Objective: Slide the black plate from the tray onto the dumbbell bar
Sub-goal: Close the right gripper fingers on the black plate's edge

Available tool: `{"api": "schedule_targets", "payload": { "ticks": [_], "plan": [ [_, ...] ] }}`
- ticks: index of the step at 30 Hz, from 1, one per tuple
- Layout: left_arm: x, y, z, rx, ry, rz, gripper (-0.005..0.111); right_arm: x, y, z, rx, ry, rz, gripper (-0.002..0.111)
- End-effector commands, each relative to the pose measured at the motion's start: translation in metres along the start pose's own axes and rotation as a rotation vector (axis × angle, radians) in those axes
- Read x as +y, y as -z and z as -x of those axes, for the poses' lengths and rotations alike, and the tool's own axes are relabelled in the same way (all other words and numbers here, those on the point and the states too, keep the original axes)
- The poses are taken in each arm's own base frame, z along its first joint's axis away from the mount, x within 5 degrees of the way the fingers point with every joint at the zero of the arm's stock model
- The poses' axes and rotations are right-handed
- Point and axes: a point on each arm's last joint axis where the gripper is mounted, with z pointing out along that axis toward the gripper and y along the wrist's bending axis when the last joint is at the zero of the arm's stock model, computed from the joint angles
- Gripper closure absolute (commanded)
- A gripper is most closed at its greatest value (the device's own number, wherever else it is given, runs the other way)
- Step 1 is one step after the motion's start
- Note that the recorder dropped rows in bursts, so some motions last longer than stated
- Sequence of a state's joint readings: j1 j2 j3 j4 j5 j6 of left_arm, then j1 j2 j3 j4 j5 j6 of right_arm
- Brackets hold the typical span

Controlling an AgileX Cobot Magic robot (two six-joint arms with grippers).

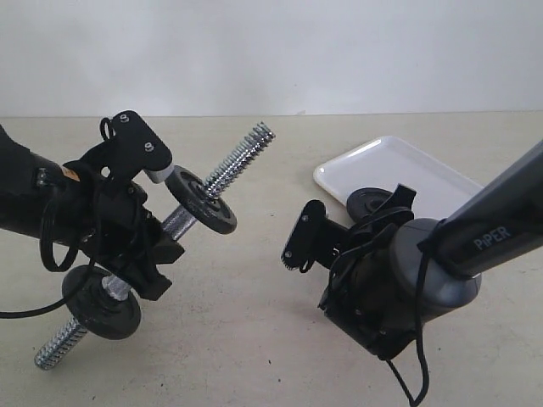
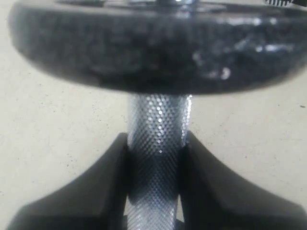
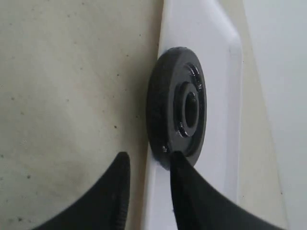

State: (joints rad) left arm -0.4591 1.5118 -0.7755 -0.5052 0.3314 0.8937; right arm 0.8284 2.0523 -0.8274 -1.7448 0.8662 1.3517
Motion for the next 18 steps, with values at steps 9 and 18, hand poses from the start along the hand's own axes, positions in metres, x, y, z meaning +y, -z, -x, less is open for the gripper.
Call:
{"api": "schedule_targets", "payload": {
  "ticks": [9,18],
  "plan": [
    [0.033,0.015,0.025,-0.334,0.055,0.405,0.102,-0.001,-0.002,-0.002,0.010,0.003,-0.014,0.083],
    [0.038,0.001,0.021,-0.326,0.056,0.446,0.102,-0.001,-0.002,-0.002,0.012,0.003,-0.022,0.083]
  ]
}}
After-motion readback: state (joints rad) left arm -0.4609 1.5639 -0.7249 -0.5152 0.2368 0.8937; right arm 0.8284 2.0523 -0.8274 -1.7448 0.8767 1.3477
